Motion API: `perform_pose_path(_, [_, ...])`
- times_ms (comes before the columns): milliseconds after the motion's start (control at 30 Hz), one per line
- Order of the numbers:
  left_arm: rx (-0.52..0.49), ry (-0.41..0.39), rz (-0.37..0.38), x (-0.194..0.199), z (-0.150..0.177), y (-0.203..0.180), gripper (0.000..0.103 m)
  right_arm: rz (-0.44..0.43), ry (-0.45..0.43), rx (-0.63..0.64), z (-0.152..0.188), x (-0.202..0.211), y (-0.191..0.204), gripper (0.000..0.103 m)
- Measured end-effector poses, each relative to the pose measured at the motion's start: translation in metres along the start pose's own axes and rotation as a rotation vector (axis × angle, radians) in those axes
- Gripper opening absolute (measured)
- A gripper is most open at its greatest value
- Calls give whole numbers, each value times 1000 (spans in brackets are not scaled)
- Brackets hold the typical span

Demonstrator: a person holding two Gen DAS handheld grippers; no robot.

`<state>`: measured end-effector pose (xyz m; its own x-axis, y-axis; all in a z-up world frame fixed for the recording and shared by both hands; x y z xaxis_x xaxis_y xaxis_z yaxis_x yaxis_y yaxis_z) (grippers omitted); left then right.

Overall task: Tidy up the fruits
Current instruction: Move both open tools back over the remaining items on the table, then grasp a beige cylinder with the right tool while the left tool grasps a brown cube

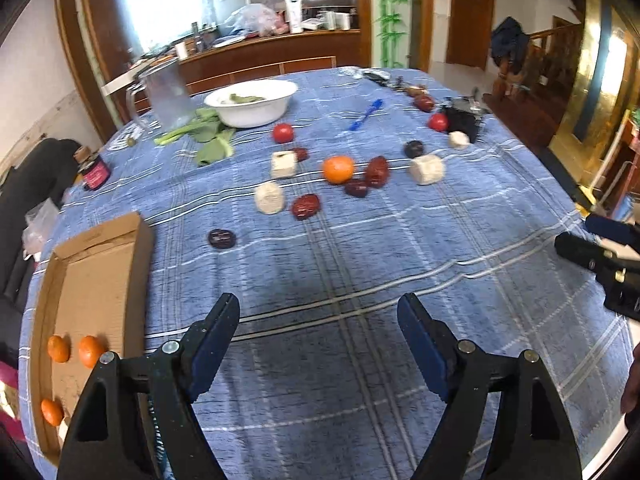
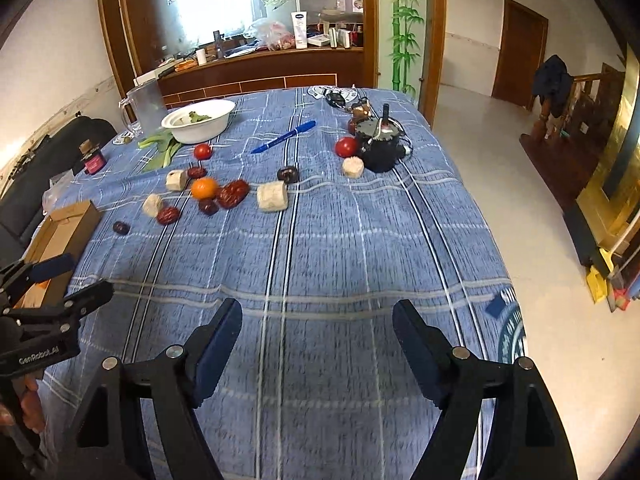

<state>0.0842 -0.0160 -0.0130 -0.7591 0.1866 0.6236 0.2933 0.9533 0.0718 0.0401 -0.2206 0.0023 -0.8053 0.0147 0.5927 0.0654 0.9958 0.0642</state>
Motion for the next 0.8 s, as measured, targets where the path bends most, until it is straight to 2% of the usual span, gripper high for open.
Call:
perform_pose_path(267, [47,25,-106,-5,6,46,80,-114,21,14,-28,-69,25,81])
perform_pose_path(367, [58,33,-126,-7,8,58,80,-115,23,35,-39,-99,32,81])
perform_pose_path(567, [95,54,-138,-22,6,74,80,-137,91,44,-39,-148,43,80])
perform_pose_path(600, [103,53,-135,-25,4,75,80,-139,93,54,-38,-152,45,72])
perform_pose_path(633, [108,53,-135,-28,1,76,80,-138,93,73,-37,-156,47,54])
perform_pose_path(700, [121,56,-122,-38,-6,76,80,-147,115,115,-32,-163,53,32])
perform_pose_path(800, [145,59,-105,-55,-18,74,80,-157,91,136,-35,-161,55,32])
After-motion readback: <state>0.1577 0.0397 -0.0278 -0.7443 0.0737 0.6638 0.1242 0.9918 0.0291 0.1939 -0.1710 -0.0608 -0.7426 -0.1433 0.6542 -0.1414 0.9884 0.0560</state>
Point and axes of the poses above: each gripper's, at about its wrist camera, not at the fingertips, and x roughly against the way its jaws point, y to its left, z to its underside, the point moved 10 cm from there along -x, roughly the way its jaws point, and after that the axes turned 14 degrees about -y, right-handed, at the moved point
